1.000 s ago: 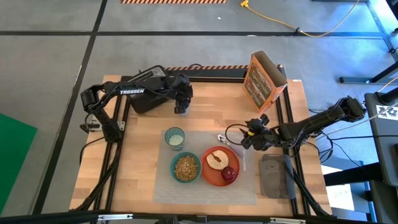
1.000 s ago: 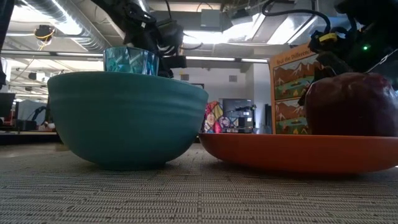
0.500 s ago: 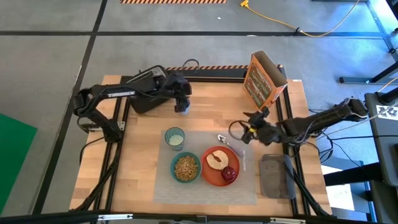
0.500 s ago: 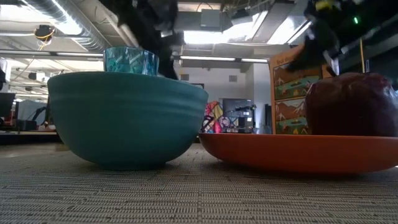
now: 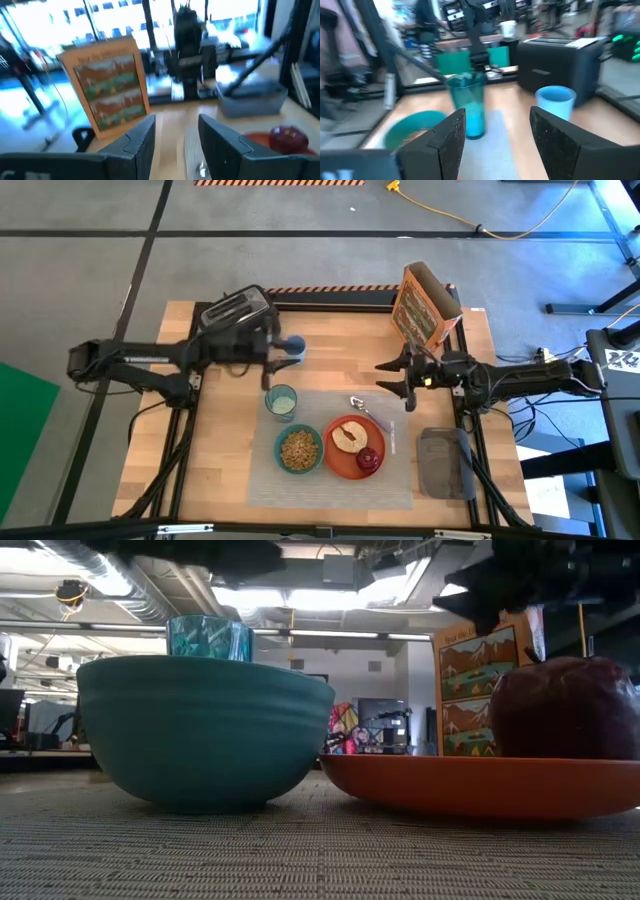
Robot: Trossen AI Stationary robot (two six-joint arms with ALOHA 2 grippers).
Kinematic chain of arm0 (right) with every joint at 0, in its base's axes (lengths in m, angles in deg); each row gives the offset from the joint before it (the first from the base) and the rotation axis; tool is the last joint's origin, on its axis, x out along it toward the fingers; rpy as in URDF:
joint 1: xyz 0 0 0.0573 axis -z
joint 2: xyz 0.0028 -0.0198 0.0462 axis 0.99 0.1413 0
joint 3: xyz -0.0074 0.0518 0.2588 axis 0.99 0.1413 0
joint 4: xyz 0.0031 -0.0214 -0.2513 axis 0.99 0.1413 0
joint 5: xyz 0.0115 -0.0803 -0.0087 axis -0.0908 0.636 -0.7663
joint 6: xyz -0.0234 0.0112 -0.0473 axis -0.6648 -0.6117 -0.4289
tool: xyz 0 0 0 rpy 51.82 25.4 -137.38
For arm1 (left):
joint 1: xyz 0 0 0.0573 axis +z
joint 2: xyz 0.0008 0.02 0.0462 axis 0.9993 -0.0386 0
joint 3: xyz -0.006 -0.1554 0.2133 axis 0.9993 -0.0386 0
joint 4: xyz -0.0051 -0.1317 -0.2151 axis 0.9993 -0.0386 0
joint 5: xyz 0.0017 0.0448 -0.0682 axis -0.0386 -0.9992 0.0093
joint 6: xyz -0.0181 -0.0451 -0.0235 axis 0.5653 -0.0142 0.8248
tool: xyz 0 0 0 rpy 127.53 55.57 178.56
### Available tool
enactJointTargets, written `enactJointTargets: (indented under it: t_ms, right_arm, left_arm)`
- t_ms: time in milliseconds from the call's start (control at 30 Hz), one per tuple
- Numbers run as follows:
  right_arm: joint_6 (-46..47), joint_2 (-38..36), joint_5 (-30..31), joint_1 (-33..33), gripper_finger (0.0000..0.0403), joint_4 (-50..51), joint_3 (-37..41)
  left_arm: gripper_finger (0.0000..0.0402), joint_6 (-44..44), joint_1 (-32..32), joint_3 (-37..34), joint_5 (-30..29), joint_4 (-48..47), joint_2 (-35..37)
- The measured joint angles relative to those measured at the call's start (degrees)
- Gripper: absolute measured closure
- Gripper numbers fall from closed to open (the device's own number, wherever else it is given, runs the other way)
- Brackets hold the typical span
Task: Arrange a breakfast setting
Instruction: Return to Home Position
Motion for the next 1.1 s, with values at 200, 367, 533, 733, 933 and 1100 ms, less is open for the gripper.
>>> enactJointTargets:
  t_ms: [200,367,533,733,933,1100]
  right_arm:
    - [5.6,-6.8,-19.2,8.1,0.0194,-1.4,3.9]
    - [4.4,-16.7,-19.8,13.5,0.0194,8.2,4.4]
    - [4.2,-26.6,-18.5,15.3,0.0194,20.5,4.4]
    - [5.8,-36.7,-16.9,15.3,0.0194,24.1,7.3]
    - [7.8,-45.0,-16.8,15.3,0.0194,25.2,12.5]
    - [9.1,-44.6,-16.5,15.3,0.0194,25.4,14.4]
  left_arm:
    - [0.0257,3.1,-6.1,-16.1,-11.1,8.4,14.7]
    - [0.0257,6.2,-8.6,-23.2,-14.4,8.9,24.8]
    - [0.0258,6.8,-12.5,-29.7,-19.9,8.9,31.4]
    - [0.0258,6.7,-15.8,-33.3,-22.2,7.1,35.8]
    - [0.0258,4.6,-18.2,-33.3,-23.4,4.4,40.4]
    - [0.0258,5.0,-18.8,-33.3,-24.7,-2.1,45.9]
